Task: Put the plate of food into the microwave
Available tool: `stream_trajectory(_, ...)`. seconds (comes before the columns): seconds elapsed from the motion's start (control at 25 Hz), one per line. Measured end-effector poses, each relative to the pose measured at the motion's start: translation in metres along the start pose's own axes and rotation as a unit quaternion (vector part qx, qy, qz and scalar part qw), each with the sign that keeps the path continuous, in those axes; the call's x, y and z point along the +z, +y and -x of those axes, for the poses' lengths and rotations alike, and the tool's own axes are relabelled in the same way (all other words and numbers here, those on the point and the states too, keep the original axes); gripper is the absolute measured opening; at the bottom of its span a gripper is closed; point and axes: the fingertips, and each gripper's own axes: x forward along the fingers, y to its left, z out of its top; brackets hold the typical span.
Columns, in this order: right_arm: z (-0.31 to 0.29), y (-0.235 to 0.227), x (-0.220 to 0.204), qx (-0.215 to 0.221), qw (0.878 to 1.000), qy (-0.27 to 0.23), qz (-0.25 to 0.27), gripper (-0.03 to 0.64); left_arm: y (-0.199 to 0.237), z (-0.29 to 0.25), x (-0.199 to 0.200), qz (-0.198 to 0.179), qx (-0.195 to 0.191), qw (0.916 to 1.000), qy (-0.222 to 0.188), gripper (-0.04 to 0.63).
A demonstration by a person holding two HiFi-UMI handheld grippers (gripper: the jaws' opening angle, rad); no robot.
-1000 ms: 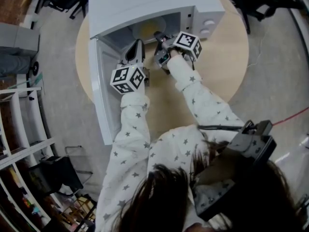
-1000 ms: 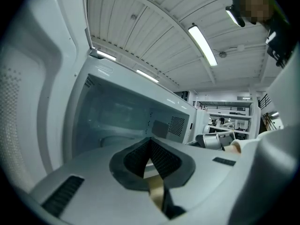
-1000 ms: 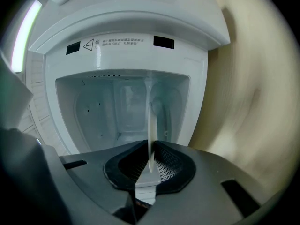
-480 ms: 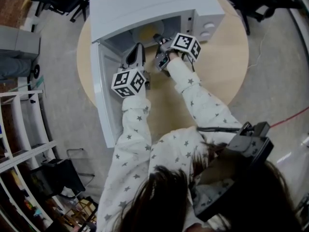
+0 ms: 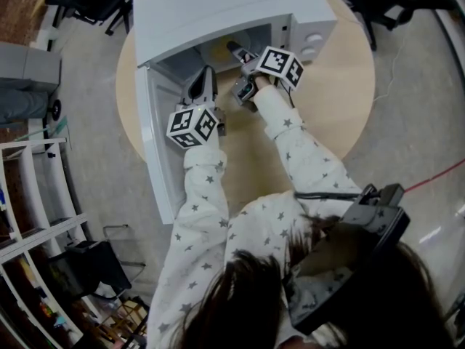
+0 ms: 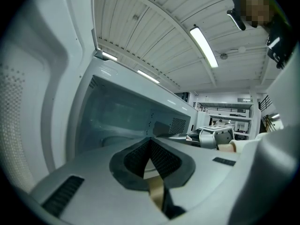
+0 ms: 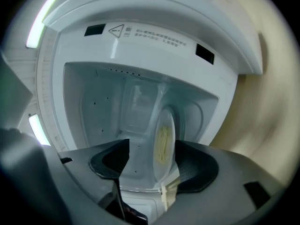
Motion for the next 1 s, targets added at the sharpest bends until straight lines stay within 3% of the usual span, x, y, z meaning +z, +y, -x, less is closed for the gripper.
stream_trajectory(0.24, 0.000, -0.004, 0.002, -0.058, 0.996, 0.008, 0.074, 0.313, -0.002, 0.000, 0.001, -0.001, -0.003, 1.0000, 0.000, 0.000)
stream_trajectory(0.48, -0.005, 0.000, 0.003, -0.078, 0.989, 0.017, 0.124, 0.319, -0.003, 0.001, 0.001, -0.003, -0.003, 1.0000, 0.001, 0.000)
stream_trajectory(0.72, -0.006, -0.006, -0.001, -0.110, 0.972, 0.037, 0.206, 0.319, -0.001, 0.003, 0.001, -0.006, -0.001, 1.0000, 0.002, 0.000)
stream_trajectory(0.88, -0.003, -0.013, -0.001, -0.129, 0.964, 0.038, 0.230, 0.319, 0.000, 0.003, 0.000, -0.005, 0.000, 1.0000, 0.003, 0.000)
stream_trajectory(1.0, 0.000, -0.011, 0.002, -0.128, 0.965, 0.028, 0.226, 0.319, -0.001, 0.004, -0.001, -0.005, 0.001, 1.0000, 0.005, 0.000)
